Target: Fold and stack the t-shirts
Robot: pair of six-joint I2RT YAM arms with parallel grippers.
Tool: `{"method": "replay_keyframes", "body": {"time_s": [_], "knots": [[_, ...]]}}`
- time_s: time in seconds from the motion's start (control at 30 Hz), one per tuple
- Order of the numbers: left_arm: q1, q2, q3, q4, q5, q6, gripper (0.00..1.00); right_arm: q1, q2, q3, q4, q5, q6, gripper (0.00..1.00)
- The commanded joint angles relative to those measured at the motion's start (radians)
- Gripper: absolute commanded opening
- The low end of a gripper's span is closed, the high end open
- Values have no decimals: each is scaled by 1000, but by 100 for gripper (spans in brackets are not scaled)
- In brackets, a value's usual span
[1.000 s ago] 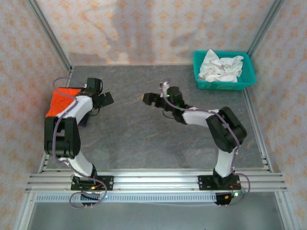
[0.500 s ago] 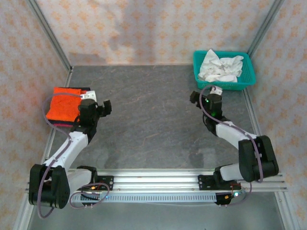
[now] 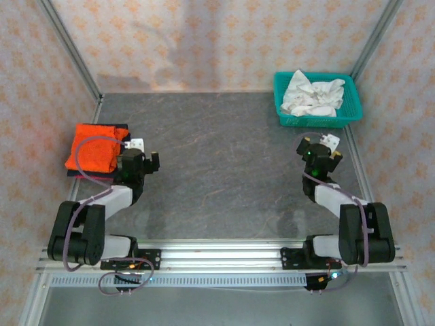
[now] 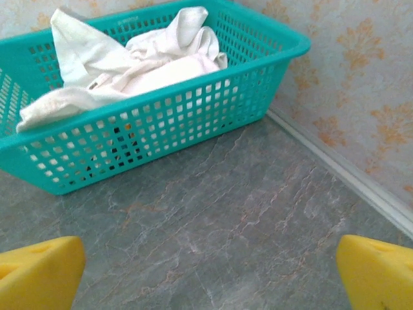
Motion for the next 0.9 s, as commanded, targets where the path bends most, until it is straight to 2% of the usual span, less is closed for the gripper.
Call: {"method": "replay_keyframes", "body": {"time_s": [0.0,0.1,0.2,0.27,0.37,0.87], "knots": [[11,20,30,70,24,19,100,-5,63,-56,145,-90,-32,100],[9,32,-13,182,96,-7,100,-5,129,-99,277,-126,-42,100],[0,84,-28,256,66,-3,100,-6,193,-129,385,-148,-52,100],[-3,171,-12,307,47,3,100,-6,243,-132,458,-147,-54,99],[-1,170,-10,305,36,-10,100,-8,221,-91,336,-142,-47,100],[-1,167,-8,292,36,-10,100,-8,231,-78,326,-129,-42,99]]}}
